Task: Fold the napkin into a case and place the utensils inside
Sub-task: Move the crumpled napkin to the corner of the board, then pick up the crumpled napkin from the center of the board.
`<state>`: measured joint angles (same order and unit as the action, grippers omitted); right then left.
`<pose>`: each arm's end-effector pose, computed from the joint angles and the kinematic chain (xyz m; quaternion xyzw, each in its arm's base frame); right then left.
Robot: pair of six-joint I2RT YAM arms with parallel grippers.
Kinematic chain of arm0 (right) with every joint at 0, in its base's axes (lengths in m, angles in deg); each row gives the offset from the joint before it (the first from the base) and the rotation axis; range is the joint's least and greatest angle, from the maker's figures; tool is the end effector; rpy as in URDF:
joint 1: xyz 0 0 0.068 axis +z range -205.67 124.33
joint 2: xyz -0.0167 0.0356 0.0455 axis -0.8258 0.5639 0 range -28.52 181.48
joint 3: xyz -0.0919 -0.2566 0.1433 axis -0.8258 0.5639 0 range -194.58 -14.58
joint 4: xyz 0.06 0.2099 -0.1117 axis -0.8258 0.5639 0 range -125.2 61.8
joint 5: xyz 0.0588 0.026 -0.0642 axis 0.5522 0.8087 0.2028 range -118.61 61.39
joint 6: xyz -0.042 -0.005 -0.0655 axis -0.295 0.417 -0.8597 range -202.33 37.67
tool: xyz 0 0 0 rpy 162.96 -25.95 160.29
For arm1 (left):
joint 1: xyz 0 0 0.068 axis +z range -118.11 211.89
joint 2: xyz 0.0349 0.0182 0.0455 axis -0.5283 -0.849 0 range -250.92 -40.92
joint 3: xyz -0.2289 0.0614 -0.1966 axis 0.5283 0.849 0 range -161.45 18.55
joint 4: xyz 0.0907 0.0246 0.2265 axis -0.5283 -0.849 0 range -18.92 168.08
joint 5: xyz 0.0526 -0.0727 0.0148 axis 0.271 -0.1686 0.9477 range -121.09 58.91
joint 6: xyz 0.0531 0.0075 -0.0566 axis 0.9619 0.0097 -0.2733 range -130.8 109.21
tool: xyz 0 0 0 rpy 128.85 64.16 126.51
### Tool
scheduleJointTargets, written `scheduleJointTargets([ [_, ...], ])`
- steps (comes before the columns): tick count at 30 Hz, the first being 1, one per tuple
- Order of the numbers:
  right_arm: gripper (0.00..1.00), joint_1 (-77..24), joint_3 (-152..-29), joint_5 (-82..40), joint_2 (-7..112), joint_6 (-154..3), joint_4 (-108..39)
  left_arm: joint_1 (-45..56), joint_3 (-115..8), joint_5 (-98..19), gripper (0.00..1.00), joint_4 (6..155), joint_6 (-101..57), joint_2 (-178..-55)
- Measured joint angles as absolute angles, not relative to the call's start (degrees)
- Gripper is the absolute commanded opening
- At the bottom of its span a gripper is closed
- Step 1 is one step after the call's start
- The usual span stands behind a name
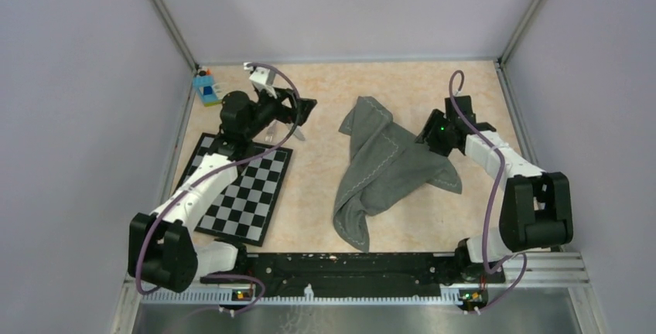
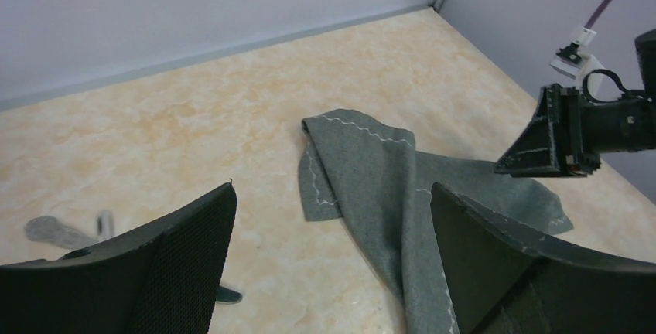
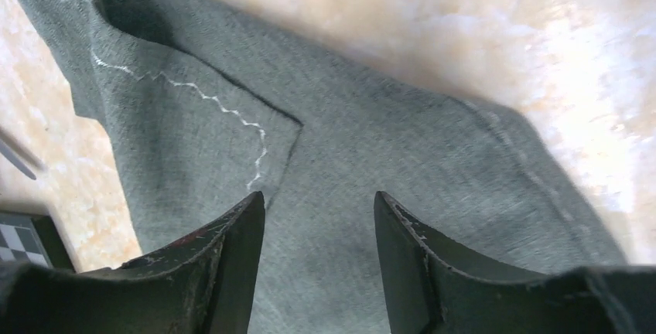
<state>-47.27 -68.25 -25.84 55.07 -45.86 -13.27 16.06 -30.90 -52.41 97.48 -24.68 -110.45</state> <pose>0.2967 0.0470 0.2398 0.2215 0.9185 0.1458 0.2933 0.2680 -0.1012 0.3712 0.1419 0.6967 -0.3043 0.6339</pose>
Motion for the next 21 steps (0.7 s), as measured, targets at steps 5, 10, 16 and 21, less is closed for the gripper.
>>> scheduleJointTargets([
  [5, 0.59, -50.72, -68.12, -22.72, 55.03, -50.38, -11.52, 12.17, -36.56, -58.10, 0.98, 94.22, -26.17, -117.89],
  [10, 0.74, -50.52, -66.40, -28.82, 52.50, -51.72, -8.72, 2.48, -42.64, -58.60, 0.99, 87.64, -25.41, -125.89],
  [16, 0.76, -50.59, -62.46, -43.94, 46.66, -47.00, -4.65, -12.29, -49.35, -50.32, 0.98, 80.25, -24.20, -135.98],
  [21, 0.74, -50.59, -55.42, -48.47, 43.40, -41.71, -3.95, -18.57, -63.03, -40.22, 0.90, 75.75, -25.23, -151.39],
])
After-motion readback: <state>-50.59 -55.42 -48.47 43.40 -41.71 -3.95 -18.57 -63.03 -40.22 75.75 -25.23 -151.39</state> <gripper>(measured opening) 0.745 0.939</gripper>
